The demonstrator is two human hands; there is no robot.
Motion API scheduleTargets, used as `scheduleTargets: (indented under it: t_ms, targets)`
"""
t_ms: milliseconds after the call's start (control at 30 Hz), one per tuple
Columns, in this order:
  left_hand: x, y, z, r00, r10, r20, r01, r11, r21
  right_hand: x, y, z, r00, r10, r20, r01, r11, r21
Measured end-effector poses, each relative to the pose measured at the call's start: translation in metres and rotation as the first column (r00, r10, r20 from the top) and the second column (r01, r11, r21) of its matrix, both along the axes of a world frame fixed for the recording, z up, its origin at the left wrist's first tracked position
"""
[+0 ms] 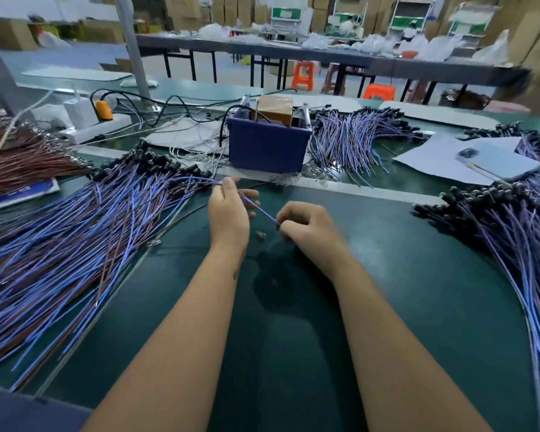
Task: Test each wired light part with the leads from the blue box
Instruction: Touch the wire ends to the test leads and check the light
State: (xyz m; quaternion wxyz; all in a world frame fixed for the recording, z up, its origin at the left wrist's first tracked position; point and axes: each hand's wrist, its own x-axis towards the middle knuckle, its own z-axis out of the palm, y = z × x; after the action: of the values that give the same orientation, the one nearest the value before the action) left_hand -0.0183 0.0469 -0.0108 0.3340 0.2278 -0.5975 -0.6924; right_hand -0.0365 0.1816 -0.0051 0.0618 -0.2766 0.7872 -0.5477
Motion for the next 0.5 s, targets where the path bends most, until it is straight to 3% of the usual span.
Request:
scheduleTargets:
  t_ms: [67, 167, 233, 333, 400, 500]
  targets:
    - [0.004, -0.006, 0.005, 0.993, -0.068, -0.100, 0.075, 0.995, 0.066, 0.002, -0.002, 0.001, 0.983, 0.134, 0.129, -0.114, 0.981, -0.155]
    - [0.011, -0.004, 0.015, 0.893, -0.383, -0.236, 0.414, 0.905, 0.095, -0.004, -0.002, 0.004, 0.957, 0.116, 0.266, -0.006, 0.924, -0.382]
    - [0.016, 0.010, 0.017, 0.835, -0.532, -0.143, 0.534, 0.845, -0.030, -0.010, -0.001, 0.004, 0.955, 0.039, 0.293, 0.083, 0.916, -0.393]
    - [0.020, 0.034, 0.008, 0.814, -0.567, 0.130, 0.580, 0.772, -0.261, -0.013, -0.001, 0.001, 0.965, -0.056, 0.255, 0.155, 0.909, -0.388]
    - [0.020, 0.043, 0.003, 0.787, -0.575, 0.224, 0.617, 0.732, -0.290, -0.011, -0.002, 0.001, 0.966, -0.088, 0.243, 0.188, 0.883, -0.430]
    - [0.020, 0.044, 0.001, 0.785, -0.565, 0.253, 0.619, 0.730, -0.291, -0.012, -0.001, 0.002, 0.956, -0.136, 0.259, 0.244, 0.858, -0.452]
